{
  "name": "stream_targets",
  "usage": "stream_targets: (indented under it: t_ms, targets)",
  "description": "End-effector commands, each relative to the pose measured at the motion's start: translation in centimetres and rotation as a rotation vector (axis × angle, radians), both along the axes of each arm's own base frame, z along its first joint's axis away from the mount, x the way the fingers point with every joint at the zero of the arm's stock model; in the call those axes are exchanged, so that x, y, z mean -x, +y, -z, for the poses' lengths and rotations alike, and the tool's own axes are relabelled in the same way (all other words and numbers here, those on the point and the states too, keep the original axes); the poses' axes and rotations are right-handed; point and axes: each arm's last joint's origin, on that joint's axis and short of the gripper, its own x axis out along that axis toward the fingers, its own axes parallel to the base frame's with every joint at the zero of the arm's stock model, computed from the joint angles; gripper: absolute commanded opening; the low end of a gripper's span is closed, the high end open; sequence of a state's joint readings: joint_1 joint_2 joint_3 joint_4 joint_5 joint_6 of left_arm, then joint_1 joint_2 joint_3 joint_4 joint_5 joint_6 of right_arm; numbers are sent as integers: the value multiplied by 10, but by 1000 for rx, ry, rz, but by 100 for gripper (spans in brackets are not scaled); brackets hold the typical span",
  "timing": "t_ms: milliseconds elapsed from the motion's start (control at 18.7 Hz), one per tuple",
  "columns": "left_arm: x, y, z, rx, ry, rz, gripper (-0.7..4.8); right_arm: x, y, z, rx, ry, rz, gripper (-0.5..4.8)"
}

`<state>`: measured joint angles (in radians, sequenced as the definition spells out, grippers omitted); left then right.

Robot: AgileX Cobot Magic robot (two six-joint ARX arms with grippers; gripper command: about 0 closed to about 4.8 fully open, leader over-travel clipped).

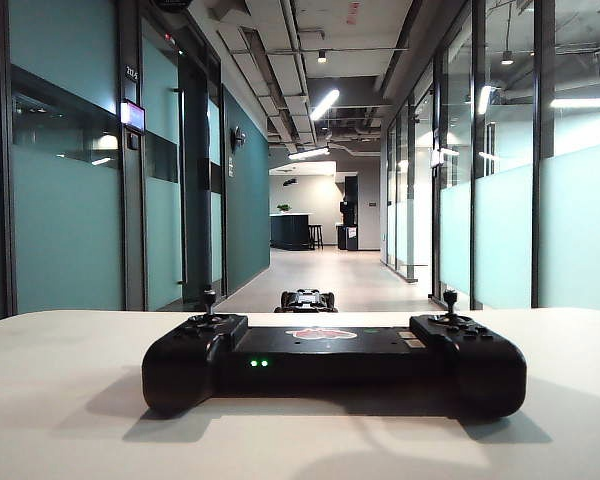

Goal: Push the left joystick on the remote control sitting on the white table forward to make the robot dog walk in a straight line until it approaches the door.

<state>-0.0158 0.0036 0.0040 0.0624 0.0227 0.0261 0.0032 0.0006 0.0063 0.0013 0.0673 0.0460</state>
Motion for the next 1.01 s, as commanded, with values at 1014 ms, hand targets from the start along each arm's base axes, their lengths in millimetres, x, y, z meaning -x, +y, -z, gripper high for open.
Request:
stream_targets:
  t_ms: [1014]
  targets:
    - [0,-1,-93,132,54,35,-5,13,1,-103,-32,-34,-34,-5]
